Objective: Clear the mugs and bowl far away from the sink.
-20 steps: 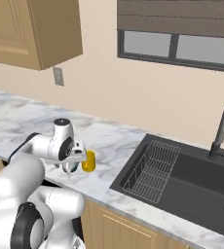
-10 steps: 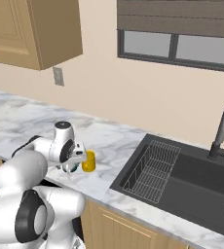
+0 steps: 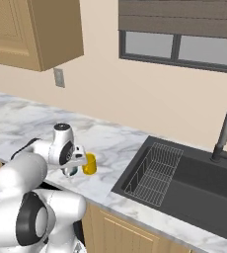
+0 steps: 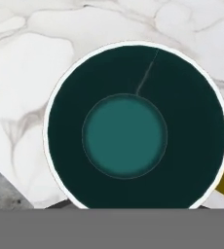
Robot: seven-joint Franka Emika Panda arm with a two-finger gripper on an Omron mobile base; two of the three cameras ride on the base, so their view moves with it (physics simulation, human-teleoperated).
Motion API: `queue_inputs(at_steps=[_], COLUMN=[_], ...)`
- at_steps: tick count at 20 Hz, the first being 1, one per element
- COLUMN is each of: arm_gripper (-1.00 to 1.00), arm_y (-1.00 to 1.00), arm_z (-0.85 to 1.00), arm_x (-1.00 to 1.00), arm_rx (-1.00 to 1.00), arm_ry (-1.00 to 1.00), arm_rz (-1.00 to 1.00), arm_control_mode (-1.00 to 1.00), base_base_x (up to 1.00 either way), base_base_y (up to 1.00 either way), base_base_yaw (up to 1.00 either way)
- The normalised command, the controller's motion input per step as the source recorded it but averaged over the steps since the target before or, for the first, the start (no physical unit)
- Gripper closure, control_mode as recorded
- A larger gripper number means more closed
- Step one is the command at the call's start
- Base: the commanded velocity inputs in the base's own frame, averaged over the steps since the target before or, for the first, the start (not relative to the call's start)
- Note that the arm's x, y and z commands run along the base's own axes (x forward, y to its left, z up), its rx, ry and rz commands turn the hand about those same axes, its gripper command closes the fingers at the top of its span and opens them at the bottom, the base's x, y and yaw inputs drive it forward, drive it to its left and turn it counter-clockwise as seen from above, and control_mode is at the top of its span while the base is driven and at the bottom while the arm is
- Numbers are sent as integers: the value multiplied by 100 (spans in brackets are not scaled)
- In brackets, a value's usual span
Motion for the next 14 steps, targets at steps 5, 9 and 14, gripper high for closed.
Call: queue_inputs(at_steps=[5, 9, 14], arm_gripper=[100, 100, 100], arm_y=[-13, 0, 0], arm_z=[0, 0, 29], arm_x=[-17, -6, 4], arm_rx=[3, 2, 0], arm_ry=[0, -1, -7], arm_rz=[0, 0, 0], arm_control_mode=[-100, -100, -100], base_base_x=[0, 0, 0], base_base_y=[0, 0, 0], base_base_yaw=[0, 0, 0])
